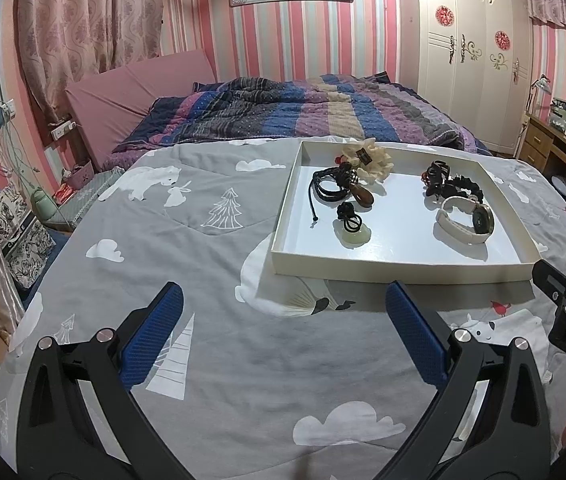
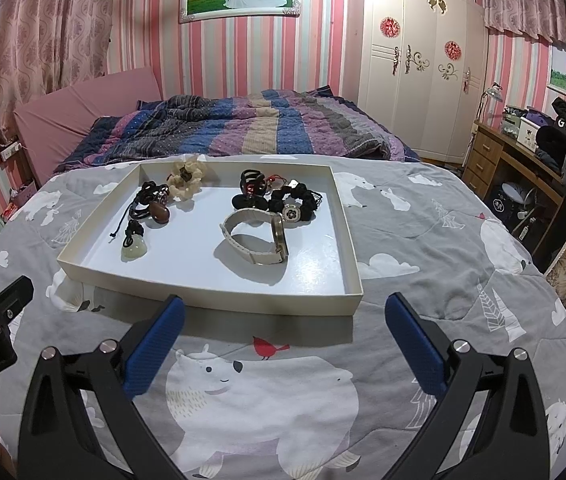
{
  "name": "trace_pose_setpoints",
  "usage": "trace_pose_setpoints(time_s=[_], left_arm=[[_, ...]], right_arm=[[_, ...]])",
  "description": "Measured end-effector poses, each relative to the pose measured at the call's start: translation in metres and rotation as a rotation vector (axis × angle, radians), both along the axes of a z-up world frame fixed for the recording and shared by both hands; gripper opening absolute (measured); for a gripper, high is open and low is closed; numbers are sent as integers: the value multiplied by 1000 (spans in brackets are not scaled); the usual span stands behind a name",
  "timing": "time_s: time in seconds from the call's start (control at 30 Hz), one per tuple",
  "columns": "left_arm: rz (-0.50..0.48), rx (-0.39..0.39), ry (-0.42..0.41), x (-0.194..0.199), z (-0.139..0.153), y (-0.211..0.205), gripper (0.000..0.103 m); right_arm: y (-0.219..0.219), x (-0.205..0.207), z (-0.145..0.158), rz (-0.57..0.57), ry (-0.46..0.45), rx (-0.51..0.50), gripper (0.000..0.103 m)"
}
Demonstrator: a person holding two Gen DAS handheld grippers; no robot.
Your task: Organize jewelry
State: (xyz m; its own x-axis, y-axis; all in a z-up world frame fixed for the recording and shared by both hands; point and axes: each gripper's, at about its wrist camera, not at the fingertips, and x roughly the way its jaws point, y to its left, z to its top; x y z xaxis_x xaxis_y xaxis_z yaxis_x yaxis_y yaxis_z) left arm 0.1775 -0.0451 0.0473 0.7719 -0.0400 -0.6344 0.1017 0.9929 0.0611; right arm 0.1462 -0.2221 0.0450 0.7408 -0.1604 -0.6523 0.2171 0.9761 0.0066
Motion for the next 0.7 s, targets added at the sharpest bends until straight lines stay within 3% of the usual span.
trace_pose_setpoints(time_s=[0.7], left_arm=[[8, 6, -5, 0, 2, 0, 100]], right_arm=[[0, 0, 0, 0, 1, -1, 100]])
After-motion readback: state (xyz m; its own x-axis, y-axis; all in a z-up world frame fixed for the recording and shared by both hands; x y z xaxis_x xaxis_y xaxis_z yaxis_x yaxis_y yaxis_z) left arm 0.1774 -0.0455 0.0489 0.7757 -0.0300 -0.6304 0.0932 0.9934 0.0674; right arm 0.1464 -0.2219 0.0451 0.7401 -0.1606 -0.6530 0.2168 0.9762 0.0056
